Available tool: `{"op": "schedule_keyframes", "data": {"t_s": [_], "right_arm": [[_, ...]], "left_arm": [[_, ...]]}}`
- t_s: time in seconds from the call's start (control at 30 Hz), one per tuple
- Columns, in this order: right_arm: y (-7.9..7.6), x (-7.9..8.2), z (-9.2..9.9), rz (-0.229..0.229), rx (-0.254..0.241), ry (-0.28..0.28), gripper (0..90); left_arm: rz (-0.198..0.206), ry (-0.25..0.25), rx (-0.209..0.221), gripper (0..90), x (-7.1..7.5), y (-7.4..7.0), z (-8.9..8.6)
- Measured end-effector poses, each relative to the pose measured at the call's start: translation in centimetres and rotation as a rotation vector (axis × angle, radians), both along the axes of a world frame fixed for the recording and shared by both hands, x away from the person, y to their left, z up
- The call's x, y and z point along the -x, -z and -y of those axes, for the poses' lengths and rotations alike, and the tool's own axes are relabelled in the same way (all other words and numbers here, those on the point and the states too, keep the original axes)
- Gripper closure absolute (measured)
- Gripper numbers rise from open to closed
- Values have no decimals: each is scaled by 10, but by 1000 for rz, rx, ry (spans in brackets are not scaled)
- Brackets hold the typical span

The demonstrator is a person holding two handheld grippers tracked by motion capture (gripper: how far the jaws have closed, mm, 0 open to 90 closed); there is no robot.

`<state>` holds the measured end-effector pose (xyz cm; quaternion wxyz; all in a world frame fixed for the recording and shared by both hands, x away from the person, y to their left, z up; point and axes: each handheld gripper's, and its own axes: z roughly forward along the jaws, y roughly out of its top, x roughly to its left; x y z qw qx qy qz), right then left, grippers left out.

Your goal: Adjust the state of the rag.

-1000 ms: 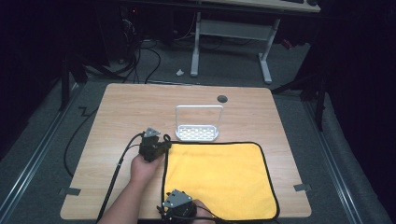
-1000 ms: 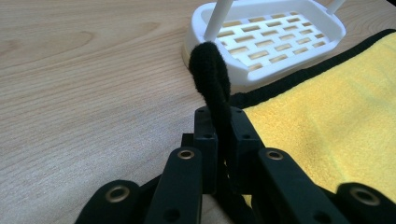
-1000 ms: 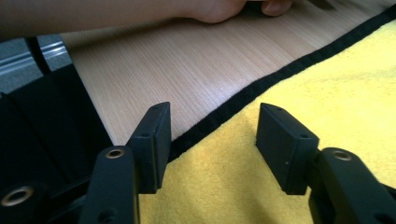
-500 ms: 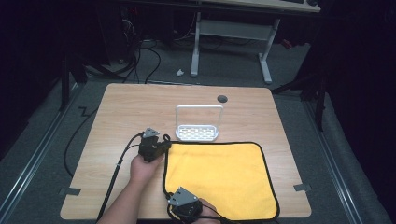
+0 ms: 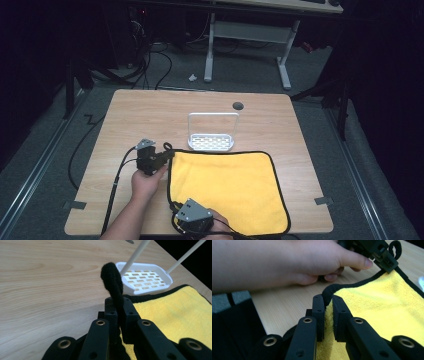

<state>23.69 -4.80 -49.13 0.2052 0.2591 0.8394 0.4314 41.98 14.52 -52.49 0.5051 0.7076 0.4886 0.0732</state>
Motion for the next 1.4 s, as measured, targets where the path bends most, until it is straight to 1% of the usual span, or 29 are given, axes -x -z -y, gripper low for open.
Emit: {"op": "schedule_keyframes", "data": {"t_s": [0.03,0.07,0.13,0.23,0.27,0.33,0.43,0.5,0.57,0.6,0.67,0.73,0.8,0.87,0.9,0.93,1.0,1.07,1.1,1.2,1.23,1.33,1.4], "right_arm": [[-3,1,-6,9,-8,-13,825],[-4,1,-10,11,-11,-24,825],[-8,1,-21,15,-28,-48,825],[-13,1,-39,26,-44,-87,825],[-15,0,-48,28,-53,-103,825],[-20,0,-62,33,-66,-126,825],[-27,0,-80,52,-80,-161,824],[-32,1,-89,65,-90,-180,824],[-33,2,-92,70,-93,-182,824],[-33,2,-91,71,-90,-180,824],[-33,3,-86,71,-88,-170,823],[-33,4,-76,75,-85,-153,823],[-33,5,-61,75,-80,-126,823],[-33,6,-48,79,-75,-101,823],[-32,7,-37,84,-71,-84,823],[-32,8,-29,85,-70,-69,823],[-31,10,-13,85,-68,-43,823],[-29,11,0,81,-64,-19,823],[-28,12,9,76,-68,-5,823],[-24,14,26,75,-64,25,821],[-23,15,34,73,-67,35,821],[-19,17,49,66,-64,60,820],[-17,18,60,64,-59,77,821]], "left_arm": [[4,-1,-13,851,1,-1,-3],[6,-6,-17,850,3,-3,-11],[9,-20,-13,851,5,-7,-24],[17,-65,-3,851,8,-15,-51],[19,-74,-5,851,9,-17,-58],[23,-105,-9,851,14,-23,-78],[34,-138,-12,851,20,-30,-101],[36,-155,-4,851,23,-34,-111],[39,-161,5,852,24,-37,-113],[40,-160,3,852,24,-38,-112],[44,-159,-2,852,23,-39,-104],[45,-163,-18,852,22,-41,-88],[44,-160,-18,852,20,-43,-72],[44,-140,-25,851,19,-45,-49],[44,-133,-23,851,18,-46,-39],[43,-129,-32,851,18,-46,-29],[56,-120,-59,851,19,-48,-9],[52,-114,-68,850,18,-49,7],[49,-108,-73,850,18,-49,13],[38,-93,-91,849,16,-49,31],[35,-91,-97,850,15,-49,35],[37,-80,-98,849,14,-49,50],[48,-71,-114,848,15,-50,59]]}}
